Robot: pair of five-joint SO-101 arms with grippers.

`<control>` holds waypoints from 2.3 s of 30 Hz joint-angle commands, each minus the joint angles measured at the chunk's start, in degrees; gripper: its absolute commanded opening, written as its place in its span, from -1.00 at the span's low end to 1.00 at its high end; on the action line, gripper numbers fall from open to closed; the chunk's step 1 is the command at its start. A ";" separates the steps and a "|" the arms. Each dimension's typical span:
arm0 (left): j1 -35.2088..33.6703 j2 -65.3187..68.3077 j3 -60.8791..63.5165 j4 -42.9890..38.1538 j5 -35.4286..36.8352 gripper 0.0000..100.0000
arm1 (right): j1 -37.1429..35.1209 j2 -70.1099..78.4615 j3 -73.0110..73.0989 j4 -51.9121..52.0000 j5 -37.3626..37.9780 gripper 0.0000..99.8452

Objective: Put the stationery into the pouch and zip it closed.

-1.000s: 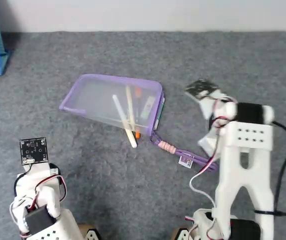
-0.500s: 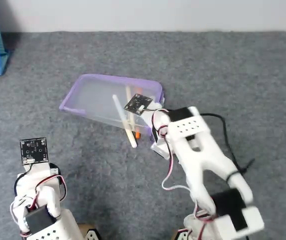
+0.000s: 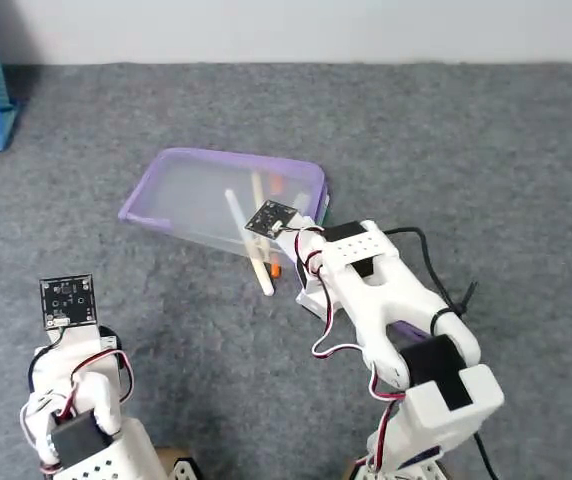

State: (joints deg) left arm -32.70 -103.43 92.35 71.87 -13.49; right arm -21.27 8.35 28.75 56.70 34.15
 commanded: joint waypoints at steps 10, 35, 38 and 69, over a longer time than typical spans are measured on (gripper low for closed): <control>0.53 -0.79 -0.04 -1.58 -0.44 -0.72 | -0.31 -6.02 -5.80 10.86 -0.53 -0.98; 30.68 -0.79 -11.03 1.67 8.62 -0.38 | -16.92 -49.80 -5.63 28.70 -4.13 -0.98; 32.70 -0.79 -12.88 1.23 14.51 -0.38 | -16.92 -49.80 -5.63 26.68 -4.66 -0.98; 43.16 -0.62 -8.48 -12.92 27.08 -0.38 | -21.93 -53.41 -5.71 25.63 -10.11 -0.98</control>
State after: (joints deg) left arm 13.54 -103.43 84.09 60.70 13.05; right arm -42.55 -41.49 25.67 82.02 24.66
